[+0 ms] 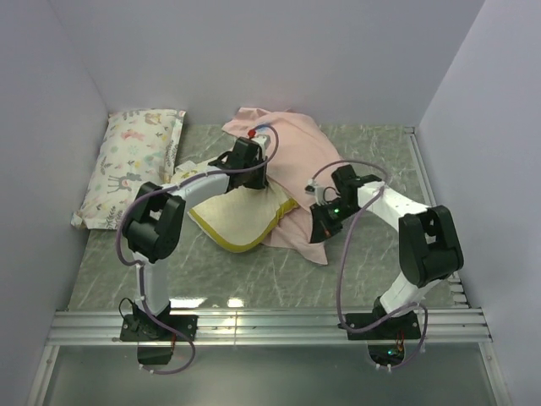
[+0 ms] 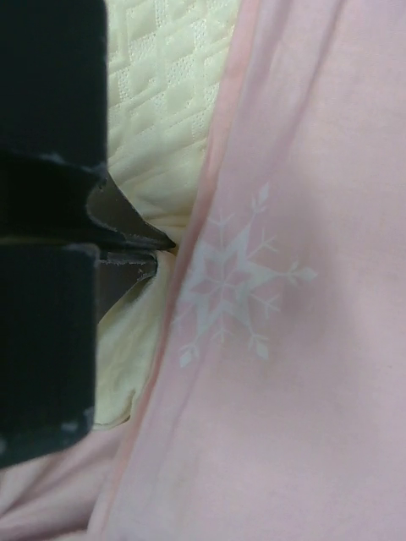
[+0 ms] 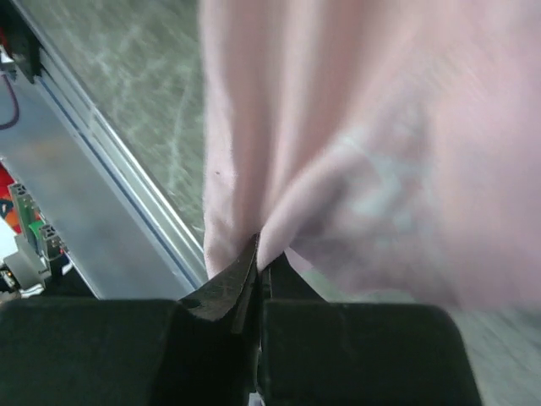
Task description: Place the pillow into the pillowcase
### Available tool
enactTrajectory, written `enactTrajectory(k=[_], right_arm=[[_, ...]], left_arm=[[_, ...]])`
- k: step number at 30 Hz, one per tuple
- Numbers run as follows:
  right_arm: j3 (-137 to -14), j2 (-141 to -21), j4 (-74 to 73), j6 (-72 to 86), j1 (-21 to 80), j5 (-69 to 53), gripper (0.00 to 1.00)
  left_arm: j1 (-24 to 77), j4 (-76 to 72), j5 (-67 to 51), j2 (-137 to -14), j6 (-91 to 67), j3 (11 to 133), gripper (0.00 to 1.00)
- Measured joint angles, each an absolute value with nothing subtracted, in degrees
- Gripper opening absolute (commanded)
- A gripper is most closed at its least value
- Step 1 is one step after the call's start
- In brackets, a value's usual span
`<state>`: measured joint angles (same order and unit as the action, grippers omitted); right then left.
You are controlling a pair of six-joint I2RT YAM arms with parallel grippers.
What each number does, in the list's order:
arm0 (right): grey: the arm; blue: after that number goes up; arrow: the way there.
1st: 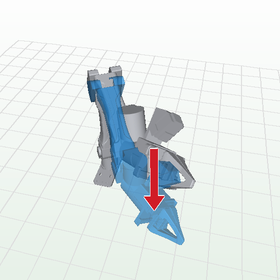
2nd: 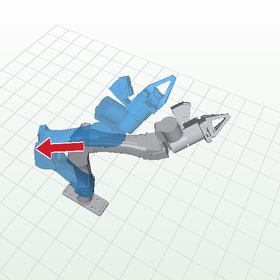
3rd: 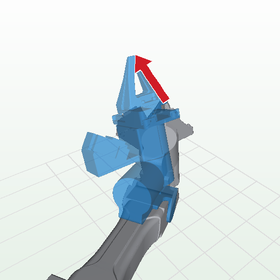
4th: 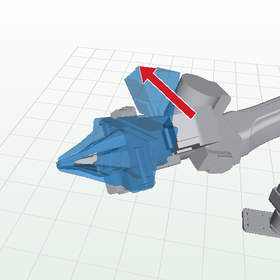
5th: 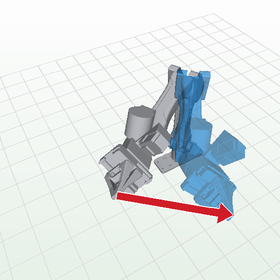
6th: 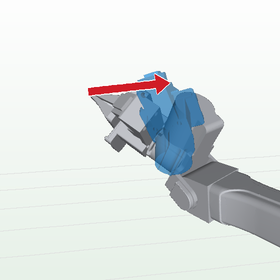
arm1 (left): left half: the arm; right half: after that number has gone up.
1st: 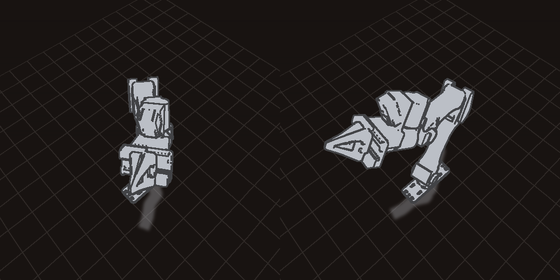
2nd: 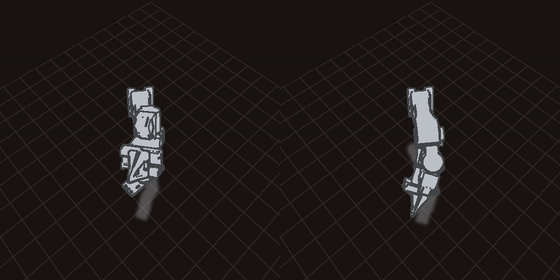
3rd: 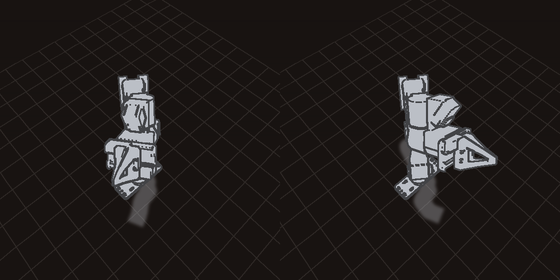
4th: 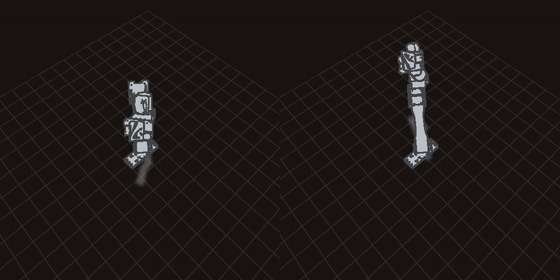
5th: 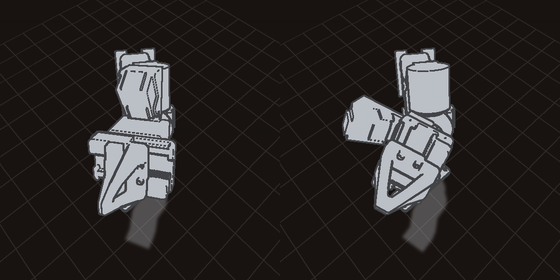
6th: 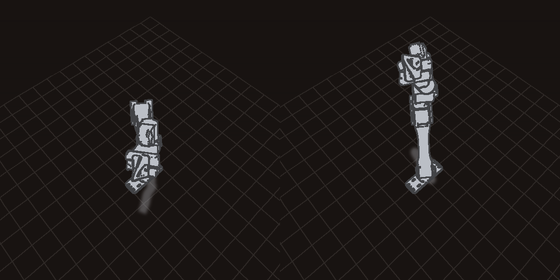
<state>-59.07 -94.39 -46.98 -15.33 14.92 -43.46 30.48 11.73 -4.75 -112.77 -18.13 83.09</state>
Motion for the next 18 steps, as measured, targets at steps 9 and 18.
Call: enactTrajectory(k=[9,18], right_arm=[[-69.69,-91.61,-41.69,-6.66,33.65,-46.65,0.0],[-58.67,-90.39,-38.44,-5.5,31.14,-44.64,0.28]], left_arm=[[26.26,14.57,-6.66,-110.87,-26.48,85.21,0.0],[26.33,7.7,-14.57,-106.04,-26.81,72.38,0.06]])
